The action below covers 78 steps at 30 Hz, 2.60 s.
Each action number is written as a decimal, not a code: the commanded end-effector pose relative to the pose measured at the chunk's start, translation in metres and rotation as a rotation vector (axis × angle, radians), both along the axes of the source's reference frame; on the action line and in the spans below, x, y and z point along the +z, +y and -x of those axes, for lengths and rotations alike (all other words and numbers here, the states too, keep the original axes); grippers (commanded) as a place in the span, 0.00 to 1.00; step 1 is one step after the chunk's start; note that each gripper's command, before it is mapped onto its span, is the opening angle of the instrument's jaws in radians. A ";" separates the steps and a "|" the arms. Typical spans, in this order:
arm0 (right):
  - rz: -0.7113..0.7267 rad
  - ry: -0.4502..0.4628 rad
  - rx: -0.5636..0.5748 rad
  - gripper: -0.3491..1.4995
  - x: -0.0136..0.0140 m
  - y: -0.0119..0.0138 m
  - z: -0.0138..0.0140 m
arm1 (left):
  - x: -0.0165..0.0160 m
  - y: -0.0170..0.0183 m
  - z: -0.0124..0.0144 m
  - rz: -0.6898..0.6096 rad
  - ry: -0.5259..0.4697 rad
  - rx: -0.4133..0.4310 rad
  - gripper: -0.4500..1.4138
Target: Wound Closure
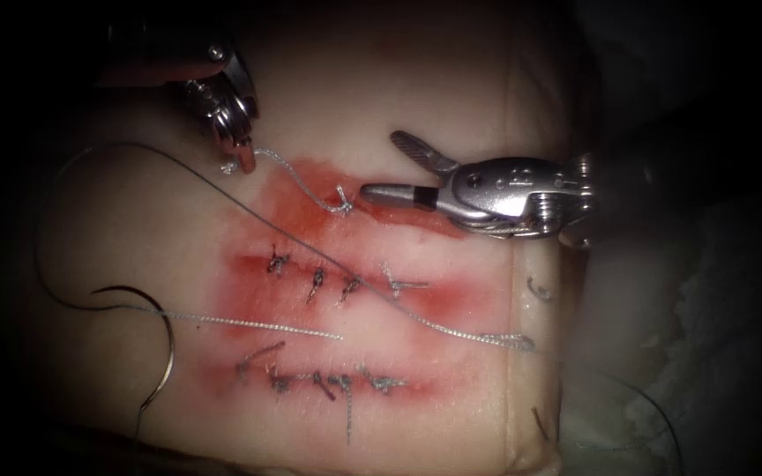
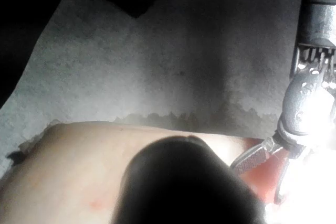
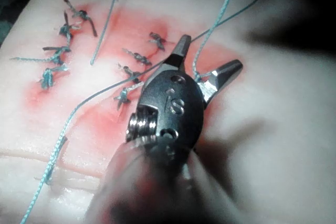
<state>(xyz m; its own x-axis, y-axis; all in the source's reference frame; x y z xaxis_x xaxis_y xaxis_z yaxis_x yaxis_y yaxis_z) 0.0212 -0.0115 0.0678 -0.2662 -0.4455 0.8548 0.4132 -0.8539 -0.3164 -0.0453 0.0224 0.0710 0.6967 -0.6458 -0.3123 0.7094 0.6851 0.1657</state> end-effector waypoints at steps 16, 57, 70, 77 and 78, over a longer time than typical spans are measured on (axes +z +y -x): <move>-0.024 -0.027 -0.131 0.80 0.0022 -0.0025 -0.0060 | -0.0003 0.0013 0.0023 0.055 -0.009 -0.005 0.00; -0.005 -0.073 -0.167 0.88 0.0080 -0.0013 -0.0096 | -0.0037 0.0009 0.0043 0.074 -0.022 -0.007 0.00; -0.005 -0.075 -0.164 0.67 0.0082 -0.0011 -0.0101 | -0.0039 0.0006 0.0046 0.073 -0.023 -0.002 0.00; -0.010 -0.075 -0.159 0.50 0.0082 -0.0010 -0.0104 | -0.0040 0.0005 0.0046 0.073 -0.023 -0.002 0.00; -0.028 -0.068 -0.158 0.45 0.0083 -0.0010 -0.0104 | -0.0041 0.0005 0.0046 0.073 -0.024 -0.002 0.00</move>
